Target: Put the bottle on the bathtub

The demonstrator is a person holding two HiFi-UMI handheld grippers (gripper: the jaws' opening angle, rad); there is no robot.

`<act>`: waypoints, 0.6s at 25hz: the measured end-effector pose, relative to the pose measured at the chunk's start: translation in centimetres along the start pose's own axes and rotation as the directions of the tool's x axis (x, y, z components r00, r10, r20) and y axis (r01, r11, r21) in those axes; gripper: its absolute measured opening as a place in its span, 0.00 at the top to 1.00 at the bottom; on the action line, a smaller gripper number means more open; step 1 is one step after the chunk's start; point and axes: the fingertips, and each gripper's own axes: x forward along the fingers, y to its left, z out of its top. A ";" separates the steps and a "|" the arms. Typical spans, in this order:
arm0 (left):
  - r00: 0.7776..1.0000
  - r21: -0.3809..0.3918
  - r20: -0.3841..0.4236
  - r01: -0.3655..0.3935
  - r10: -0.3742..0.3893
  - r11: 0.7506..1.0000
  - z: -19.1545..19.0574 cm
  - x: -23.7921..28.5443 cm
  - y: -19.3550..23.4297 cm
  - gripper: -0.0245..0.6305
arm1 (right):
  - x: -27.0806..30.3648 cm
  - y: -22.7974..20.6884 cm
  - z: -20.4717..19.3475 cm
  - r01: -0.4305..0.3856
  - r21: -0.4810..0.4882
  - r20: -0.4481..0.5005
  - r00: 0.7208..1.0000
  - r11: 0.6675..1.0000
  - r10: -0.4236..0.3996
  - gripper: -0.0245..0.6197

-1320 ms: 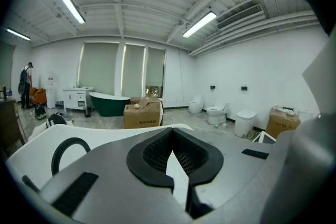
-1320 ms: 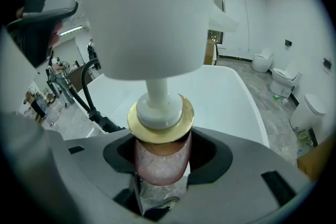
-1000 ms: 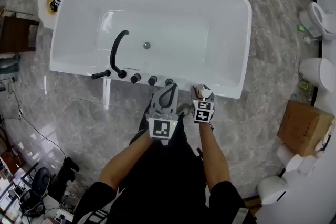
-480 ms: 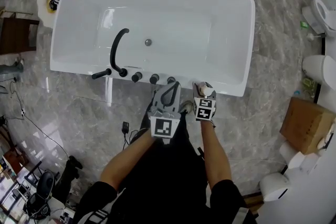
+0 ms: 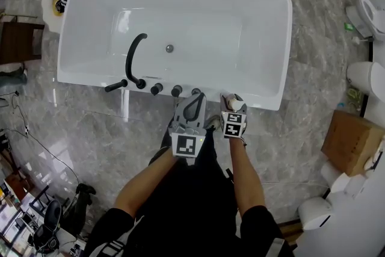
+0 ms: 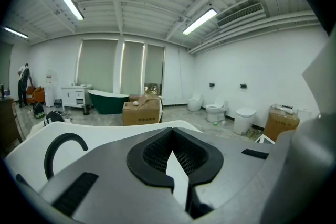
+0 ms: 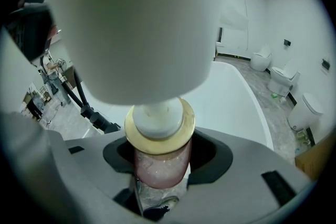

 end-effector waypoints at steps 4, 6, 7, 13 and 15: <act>1.000 -0.006 -0.006 -0.001 0.001 1.000 0.0 -0.1 0.0 0.94 | -0.1 0.1 -0.1 0.002 -0.001 0.000 1.000 1.000 -0.002 0.62; 1.000 -0.003 0.003 -0.004 0.004 1.000 0.3 -0.2 0.0 0.94 | -0.2 0.3 -0.1 0.005 -0.005 0.002 1.000 1.000 -0.005 0.62; 1.000 -0.003 0.008 -0.006 0.006 1.000 0.4 -0.3 0.0 0.94 | -0.2 0.4 -0.1 0.007 -0.006 0.002 1.000 1.000 -0.007 0.62; 1.000 -0.007 0.010 -0.015 0.015 1.000 0.3 -0.6 0.1 0.94 | -0.2 0.9 -0.5 0.006 -0.012 0.013 1.000 1.000 -0.006 0.62; 1.000 -0.009 0.012 -0.017 0.017 1.000 0.3 -0.7 0.1 0.94 | -0.2 1.0 -0.6 0.009 -0.011 0.018 1.000 1.000 -0.009 0.62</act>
